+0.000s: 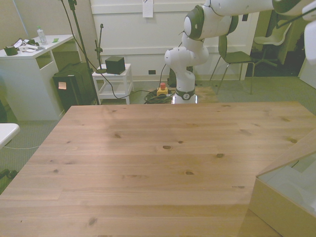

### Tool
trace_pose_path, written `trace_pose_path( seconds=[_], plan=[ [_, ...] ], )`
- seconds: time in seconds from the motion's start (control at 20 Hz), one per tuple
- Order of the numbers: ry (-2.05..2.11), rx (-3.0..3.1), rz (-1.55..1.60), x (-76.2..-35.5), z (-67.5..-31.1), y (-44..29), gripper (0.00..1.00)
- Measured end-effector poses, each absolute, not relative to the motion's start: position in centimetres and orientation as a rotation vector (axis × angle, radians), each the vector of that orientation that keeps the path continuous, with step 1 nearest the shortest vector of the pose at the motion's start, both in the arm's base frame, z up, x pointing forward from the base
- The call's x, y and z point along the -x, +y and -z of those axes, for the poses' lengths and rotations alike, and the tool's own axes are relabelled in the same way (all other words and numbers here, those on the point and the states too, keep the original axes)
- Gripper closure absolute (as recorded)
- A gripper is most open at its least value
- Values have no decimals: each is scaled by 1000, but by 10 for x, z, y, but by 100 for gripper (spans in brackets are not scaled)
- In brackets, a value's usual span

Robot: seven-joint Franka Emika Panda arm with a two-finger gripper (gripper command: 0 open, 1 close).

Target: Close the box

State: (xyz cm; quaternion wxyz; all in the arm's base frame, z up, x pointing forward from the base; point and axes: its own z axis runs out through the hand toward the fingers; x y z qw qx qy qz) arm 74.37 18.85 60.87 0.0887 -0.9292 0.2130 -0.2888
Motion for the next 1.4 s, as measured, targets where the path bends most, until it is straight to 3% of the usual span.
trace_pose_path(
  seconds=[0.25, 0.55, 0.8, 1.15, 1.4],
  plan=[
    [605, 2759, 921, -754, -599, 200, 0],
    [574, 2726, 1041, -737, -641, 199, 0],
    [603, 2775, 962, -726, -612, 208, 0],
    [866, 2798, 763, -639, -663, 193, 0],
    [1077, 2818, 627, -586, -650, 162, 0]
  ],
)
